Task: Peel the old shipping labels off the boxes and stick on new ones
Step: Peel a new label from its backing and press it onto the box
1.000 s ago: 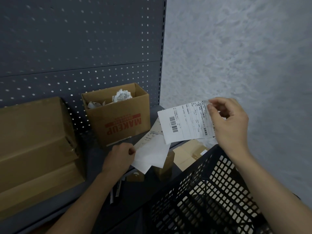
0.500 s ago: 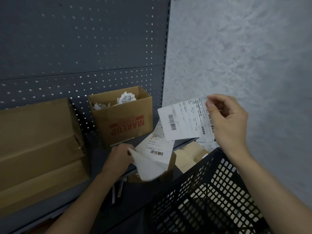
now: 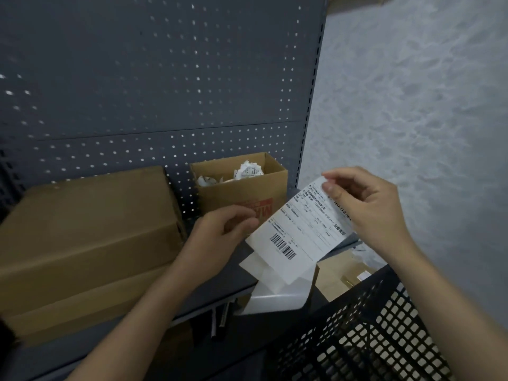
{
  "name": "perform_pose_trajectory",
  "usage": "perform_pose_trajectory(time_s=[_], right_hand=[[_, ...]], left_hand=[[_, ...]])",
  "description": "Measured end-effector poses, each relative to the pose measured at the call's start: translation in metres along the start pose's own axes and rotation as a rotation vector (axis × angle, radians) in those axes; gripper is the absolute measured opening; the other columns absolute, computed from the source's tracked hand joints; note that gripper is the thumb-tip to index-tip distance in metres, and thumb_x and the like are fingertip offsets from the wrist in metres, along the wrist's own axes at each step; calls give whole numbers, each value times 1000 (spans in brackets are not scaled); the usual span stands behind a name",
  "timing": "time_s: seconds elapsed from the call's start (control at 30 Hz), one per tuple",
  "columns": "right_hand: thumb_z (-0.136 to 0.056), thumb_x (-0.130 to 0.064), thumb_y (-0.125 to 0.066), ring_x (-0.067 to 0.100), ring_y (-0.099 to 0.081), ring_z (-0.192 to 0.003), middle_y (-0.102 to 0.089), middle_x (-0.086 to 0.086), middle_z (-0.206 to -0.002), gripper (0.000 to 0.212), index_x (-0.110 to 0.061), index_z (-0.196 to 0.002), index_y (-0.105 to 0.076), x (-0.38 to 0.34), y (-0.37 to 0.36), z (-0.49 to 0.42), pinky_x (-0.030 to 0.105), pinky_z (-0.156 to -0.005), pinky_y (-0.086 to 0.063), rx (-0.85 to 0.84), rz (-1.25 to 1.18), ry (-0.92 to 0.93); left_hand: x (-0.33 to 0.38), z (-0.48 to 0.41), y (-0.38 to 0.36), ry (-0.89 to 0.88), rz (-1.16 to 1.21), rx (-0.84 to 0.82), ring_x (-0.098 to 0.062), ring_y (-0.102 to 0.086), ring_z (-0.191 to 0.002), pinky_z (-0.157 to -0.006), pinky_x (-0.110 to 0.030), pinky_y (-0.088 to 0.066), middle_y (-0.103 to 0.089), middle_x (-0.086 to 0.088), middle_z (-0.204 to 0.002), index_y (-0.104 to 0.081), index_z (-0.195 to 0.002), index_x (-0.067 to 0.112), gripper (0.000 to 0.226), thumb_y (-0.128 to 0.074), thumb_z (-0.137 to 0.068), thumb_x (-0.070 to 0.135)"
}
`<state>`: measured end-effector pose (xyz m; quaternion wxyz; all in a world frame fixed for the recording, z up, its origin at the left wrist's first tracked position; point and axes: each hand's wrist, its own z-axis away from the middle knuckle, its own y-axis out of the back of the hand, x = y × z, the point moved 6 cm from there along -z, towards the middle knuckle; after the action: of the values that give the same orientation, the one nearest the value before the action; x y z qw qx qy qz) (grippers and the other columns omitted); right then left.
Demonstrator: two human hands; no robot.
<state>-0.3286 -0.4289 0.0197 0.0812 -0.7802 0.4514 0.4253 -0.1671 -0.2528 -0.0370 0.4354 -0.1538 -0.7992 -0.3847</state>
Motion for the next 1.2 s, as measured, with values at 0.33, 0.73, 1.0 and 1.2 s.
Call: perform_pose_trajectory(time_s=[0.33,0.73,1.0,1.2], right_hand=[[-85,-7,-71,16,-62,-83,-67,-5,-89,27,-27,-103,-70,-25,-58,-22,26,-78,-53,-136,-69,93],[-95,-24,-61,13,-69,-89,-73,-5,-93,14,-21,-104,-71,-20,-102,-49,32,-83,-54,2,-33,-5],[-99,-31,-49,26,-70,-87,-73,13,-98,35,-5,-106,-70,-16,-189,-48,29,-74,-59,-289,-338,-355],[-94,-26,-58,24,-71,-92,-75,6,-97,23,-9,-105,-71,-43,-238,-46,36,-82,-57,-393,-348,-310]], left_hand=[[16,6,38,-48,-36,-73,-5,-67,-80,-75,-27,-56,-72,12,-86,-74,-92,29,9,-65,-91,27],[8,18,120,-55,130,97,-18,-70,-88,-79,-42,-58,-75,0,-91,-74,-94,15,11,-63,-93,16],[-19,28,184,14,176,275,-24,-71,-88,-78,-51,-58,-75,-1,-92,-73,-94,15,10,-64,-92,17],[-42,40,216,109,194,370,-34,-69,-89,-81,-59,-54,-76,0,-91,-73,-95,16,11,-64,-93,19]])
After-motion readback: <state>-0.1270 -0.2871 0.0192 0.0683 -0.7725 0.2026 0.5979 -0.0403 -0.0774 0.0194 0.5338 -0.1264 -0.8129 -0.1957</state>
